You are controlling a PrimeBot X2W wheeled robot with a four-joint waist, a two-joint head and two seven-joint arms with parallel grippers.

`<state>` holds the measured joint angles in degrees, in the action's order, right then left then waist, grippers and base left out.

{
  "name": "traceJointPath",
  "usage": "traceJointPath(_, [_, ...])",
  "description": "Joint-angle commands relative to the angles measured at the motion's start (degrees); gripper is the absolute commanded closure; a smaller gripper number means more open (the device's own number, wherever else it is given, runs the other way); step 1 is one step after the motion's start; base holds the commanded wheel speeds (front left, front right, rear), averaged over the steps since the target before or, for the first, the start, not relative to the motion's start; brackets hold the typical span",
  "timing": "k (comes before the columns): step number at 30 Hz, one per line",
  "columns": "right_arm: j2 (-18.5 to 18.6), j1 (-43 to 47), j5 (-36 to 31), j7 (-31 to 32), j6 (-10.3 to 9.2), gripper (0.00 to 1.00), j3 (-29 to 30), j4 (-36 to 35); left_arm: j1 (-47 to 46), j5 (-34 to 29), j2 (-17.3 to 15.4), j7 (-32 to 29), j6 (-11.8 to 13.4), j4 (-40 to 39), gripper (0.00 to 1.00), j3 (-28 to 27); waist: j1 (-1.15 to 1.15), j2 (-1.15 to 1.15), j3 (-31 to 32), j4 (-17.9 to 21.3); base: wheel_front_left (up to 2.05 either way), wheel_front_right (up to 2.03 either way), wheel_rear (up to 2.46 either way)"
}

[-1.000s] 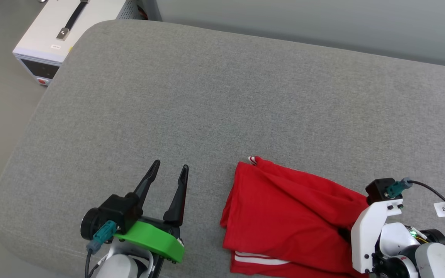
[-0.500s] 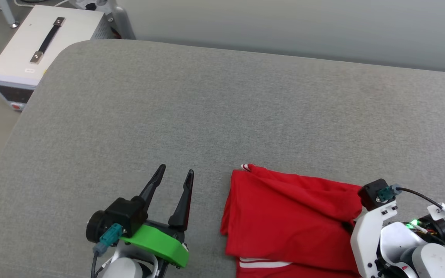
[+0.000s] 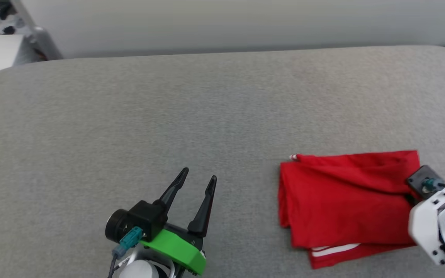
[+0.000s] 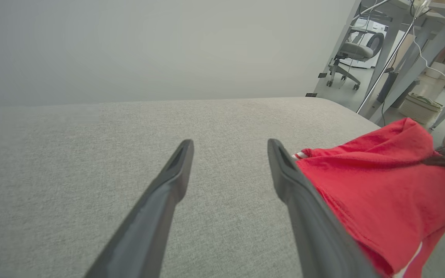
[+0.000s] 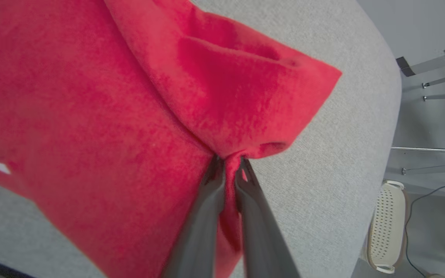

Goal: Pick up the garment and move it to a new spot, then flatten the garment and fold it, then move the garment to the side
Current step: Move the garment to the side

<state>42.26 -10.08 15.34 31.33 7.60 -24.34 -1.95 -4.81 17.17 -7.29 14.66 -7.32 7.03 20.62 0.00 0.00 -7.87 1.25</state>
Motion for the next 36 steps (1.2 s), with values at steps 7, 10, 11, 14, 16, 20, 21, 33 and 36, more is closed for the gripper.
traceJointPath(7, [8.14, -4.80, -0.64, -6.34, -0.11, 1.00, 1.12, 3.96, -4.85, -1.15, -1.43, 0.34, -0.17, -1.69, 0.00, 2.64, 0.00, 0.00, -9.02, 9.96, 0.00, 0.00, 0.00])
traceJointPath(10, [7.77, -6.24, 0.22, -9.14, -0.11, 1.00, 4.09, 6.96, -6.60, -1.63, -1.77, 0.34, -0.17, -2.28, 0.00, 3.71, 0.00, 0.00, -11.67, 11.58, 0.00, 0.00, 0.00])
traceJointPath(11, [7.73, -6.96, -0.09, -10.49, -0.11, 1.00, 5.05, 8.18, -7.42, -1.97, -2.03, 0.34, -0.17, -2.41, 0.00, 4.48, 0.00, 0.00, -12.71, 11.99, 0.00, 0.00, 0.00])
traceJointPath(14, [7.48, -9.21, -1.18, -14.48, -0.11, 1.00, 7.17, 11.38, -9.83, -2.80, -2.46, 0.34, -0.17, -2.67, 0.00, 6.28, 0.00, 0.00, -15.42, 12.67, 0.00, 0.00, 0.00])
traceJointPath(16, [7.52, -11.04, -2.44, -16.83, -0.11, 1.00, 8.31, 13.48, -11.64, -3.28, -2.62, 0.34, -0.17, -3.04, 0.00, 7.03, 0.00, 0.00, -17.25, 12.84, 0.00, 0.00, 0.00])
traceJointPath(20, [7.32, -14.73, -4.05, -19.47, -0.11, 1.00, 11.18, 18.08, -15.05, -4.20, -3.07, 0.34, -0.17, -4.22, 0.00, 8.17, 0.00, 0.00, -20.60, 12.66, 0.00, 0.00, 0.00])
traceJointPath(21, [7.32, -15.67, -4.40, -19.93, -0.11, 1.00, 11.84, 19.35, -15.95, -4.43, -3.30, 0.34, -0.17, -4.57, 0.00, 8.51, 0.00, 0.00, -21.44, 12.53, 0.00, 0.00, 0.00])
traceJointPath(33, [8.23, -25.04, -8.23, -22.54, -0.11, 1.00, 15.43, 30.33, -22.24, -5.26, -4.99, 0.34, -0.17, -7.42, 0.00, 9.65, 0.00, 0.00, -27.42, 10.62, 0.00, 0.00, 0.00])
traceJointPath(36, [7.25, -26.37, -8.92, -22.70, -0.11, 1.00, 16.10, 32.50, -22.47, -5.30, -5.06, 0.34, -0.17, -7.68, 0.00, 9.55, 0.00, 0.00, -27.97, 10.09, 0.00, 0.00, 0.00])
